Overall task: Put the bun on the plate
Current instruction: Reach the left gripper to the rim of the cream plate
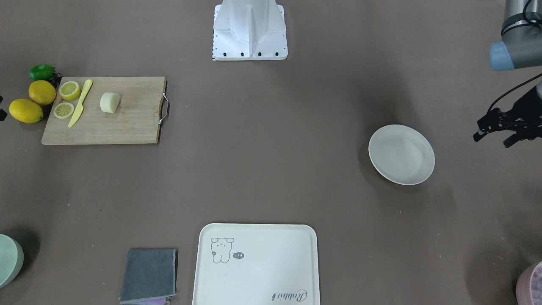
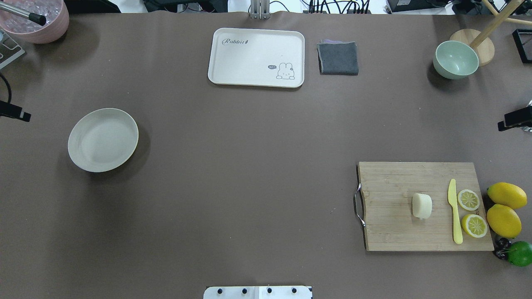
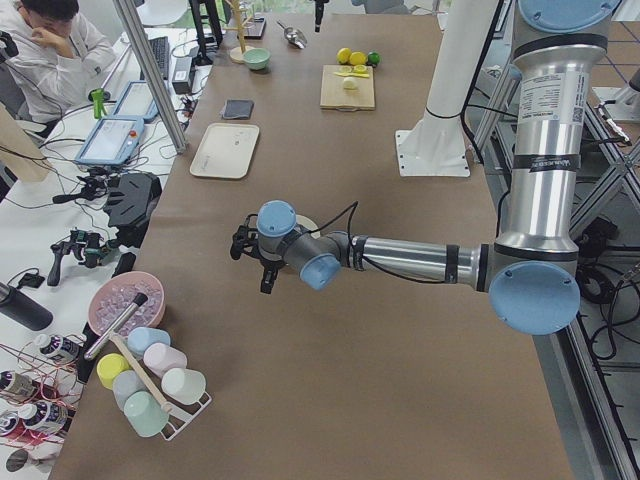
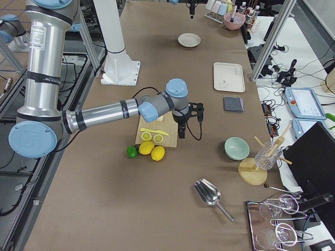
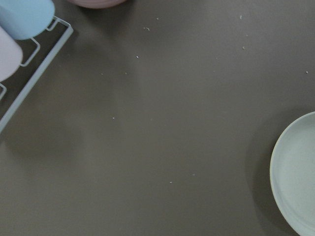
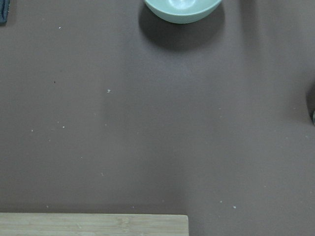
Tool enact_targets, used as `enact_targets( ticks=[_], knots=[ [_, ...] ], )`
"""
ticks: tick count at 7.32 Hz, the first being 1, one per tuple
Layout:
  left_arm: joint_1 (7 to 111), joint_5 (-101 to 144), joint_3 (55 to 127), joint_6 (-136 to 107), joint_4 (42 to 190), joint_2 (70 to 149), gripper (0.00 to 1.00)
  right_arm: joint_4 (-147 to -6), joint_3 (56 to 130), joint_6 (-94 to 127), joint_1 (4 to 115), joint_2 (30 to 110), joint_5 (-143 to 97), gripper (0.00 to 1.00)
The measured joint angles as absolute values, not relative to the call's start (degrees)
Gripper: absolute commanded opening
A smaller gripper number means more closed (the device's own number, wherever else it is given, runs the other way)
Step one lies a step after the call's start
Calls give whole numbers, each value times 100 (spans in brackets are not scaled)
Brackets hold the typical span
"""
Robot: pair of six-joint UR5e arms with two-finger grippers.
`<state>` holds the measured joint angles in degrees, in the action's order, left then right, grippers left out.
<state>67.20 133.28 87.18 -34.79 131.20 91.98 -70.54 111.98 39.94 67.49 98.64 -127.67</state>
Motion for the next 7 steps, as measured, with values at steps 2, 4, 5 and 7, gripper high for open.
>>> enact_targets(
  ticks=[2,4,5,7],
  knots=[
    [6260,13309,7885,-4181,14131,9579,92,-6795,11198,4678,6269,9710,-12524,100],
    [5975,13292,7681,-4450,14470,9708,67,-6755,11195,4862,6103,9617,-12434,100],
    [5902,13293,7655,-4502,14578,9723,51,-6752,11192,4879,6083,9604,-12424,100],
    [5842,13318,7648,-4546,14652,9726,41,-6756,11189,4886,6076,9599,-12417,100]
  ],
)
